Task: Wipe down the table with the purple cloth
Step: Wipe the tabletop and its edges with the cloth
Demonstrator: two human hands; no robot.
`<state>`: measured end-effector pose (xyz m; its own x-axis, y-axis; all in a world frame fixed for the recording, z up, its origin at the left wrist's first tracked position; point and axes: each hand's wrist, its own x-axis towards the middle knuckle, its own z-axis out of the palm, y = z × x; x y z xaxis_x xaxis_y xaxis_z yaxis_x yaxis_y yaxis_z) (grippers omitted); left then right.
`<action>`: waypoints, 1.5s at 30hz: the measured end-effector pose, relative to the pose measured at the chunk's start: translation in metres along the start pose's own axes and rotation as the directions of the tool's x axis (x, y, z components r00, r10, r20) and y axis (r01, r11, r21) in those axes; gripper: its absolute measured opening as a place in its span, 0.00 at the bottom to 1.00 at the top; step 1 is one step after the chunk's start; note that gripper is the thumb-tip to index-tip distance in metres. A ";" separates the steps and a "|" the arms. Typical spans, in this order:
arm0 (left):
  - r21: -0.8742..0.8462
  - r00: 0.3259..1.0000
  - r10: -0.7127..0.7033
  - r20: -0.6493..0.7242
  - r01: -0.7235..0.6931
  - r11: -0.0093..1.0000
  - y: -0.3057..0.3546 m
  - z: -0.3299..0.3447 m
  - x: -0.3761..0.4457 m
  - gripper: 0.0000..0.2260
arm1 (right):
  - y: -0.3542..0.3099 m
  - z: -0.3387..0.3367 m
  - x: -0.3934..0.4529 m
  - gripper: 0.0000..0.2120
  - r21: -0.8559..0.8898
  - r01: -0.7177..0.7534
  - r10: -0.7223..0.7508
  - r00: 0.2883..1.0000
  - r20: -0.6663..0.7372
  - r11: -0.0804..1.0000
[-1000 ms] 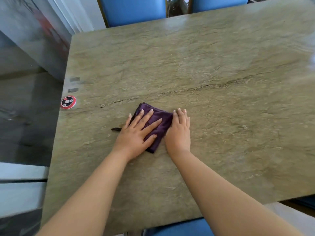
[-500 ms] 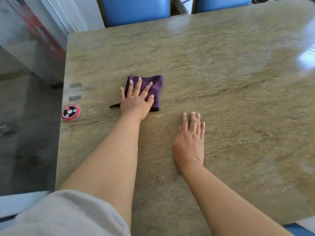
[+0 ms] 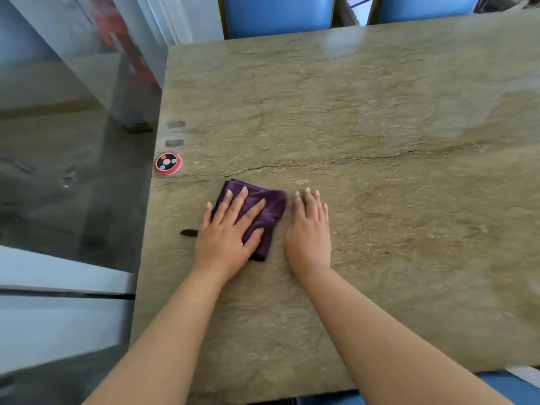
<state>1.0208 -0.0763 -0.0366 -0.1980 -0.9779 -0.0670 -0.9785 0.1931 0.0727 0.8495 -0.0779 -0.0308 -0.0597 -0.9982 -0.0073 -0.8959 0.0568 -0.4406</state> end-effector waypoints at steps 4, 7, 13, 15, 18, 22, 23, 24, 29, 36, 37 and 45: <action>0.000 0.968 -0.243 0.071 0.243 0.970 -0.043 -0.014 0.056 0.25 | 0.003 0.007 0.001 0.27 -0.079 -0.007 0.006 1.000 -0.019 0.997; -0.024 0.923 -0.363 0.123 0.369 0.929 -0.038 -0.017 0.075 0.25 | -0.001 0.011 0.003 0.27 -0.097 -0.014 0.014 1.000 -0.004 0.995; -0.073 0.979 -0.204 -0.026 0.201 0.977 0.003 0.000 -0.040 0.26 | -0.003 0.007 0.001 0.25 -0.081 -0.018 0.017 1.000 -0.011 0.997; -0.049 0.989 -0.146 0.005 0.146 0.988 0.008 0.005 -0.091 0.26 | -0.003 0.006 0.001 0.25 -0.084 -0.015 0.015 1.000 -0.001 0.996; -0.053 0.992 -0.124 0.028 0.126 0.991 0.003 0.007 -0.120 0.26 | -0.003 0.003 0.000 0.26 -0.076 -0.013 0.014 1.000 0.017 0.997; -0.006 0.959 -0.281 0.020 0.281 0.960 0.000 0.003 -0.070 0.27 | 0.014 -0.011 0.006 0.24 0.103 0.048 -0.060 0.992 0.115 0.994; 0.004 0.940 -0.338 0.041 0.338 0.941 0.004 0.001 -0.051 0.27 | 0.025 -0.019 0.009 0.24 0.147 0.074 -0.098 0.982 0.161 0.986; 0.010 0.919 -0.388 0.076 0.388 0.921 0.011 -0.001 -0.033 0.27 | 0.035 -0.027 0.010 0.24 0.171 0.105 -0.139 0.970 0.201 0.980; -0.008 0.911 -0.391 0.135 0.395 0.919 0.062 0.000 -0.025 0.28 | 0.065 -0.042 -0.016 0.26 0.208 0.176 -0.227 0.941 0.252 0.962; -0.041 0.999 -0.052 0.007 0.053 0.998 0.077 0.015 -0.146 0.26 | 0.072 -0.040 -0.039 0.30 0.156 0.196 -0.237 0.917 0.320 0.968; -0.011 0.999 -0.045 -0.001 0.045 0.999 0.068 0.014 -0.147 0.26 | 0.073 -0.042 -0.038 0.30 0.144 0.208 -0.246 0.908 0.339 0.968; -0.004 0.849 -0.506 0.153 0.512 0.859 0.061 -0.003 -0.023 0.26 | 0.084 -0.048 -0.026 0.29 0.142 0.265 -0.300 0.840 0.452 0.954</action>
<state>0.9662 -0.0425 -0.0278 0.3177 -0.9158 -0.2458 -0.9416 -0.3352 0.0317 0.7551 -0.0464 -0.0243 0.4176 -0.8647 -0.2791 -0.8078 -0.2126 -0.5498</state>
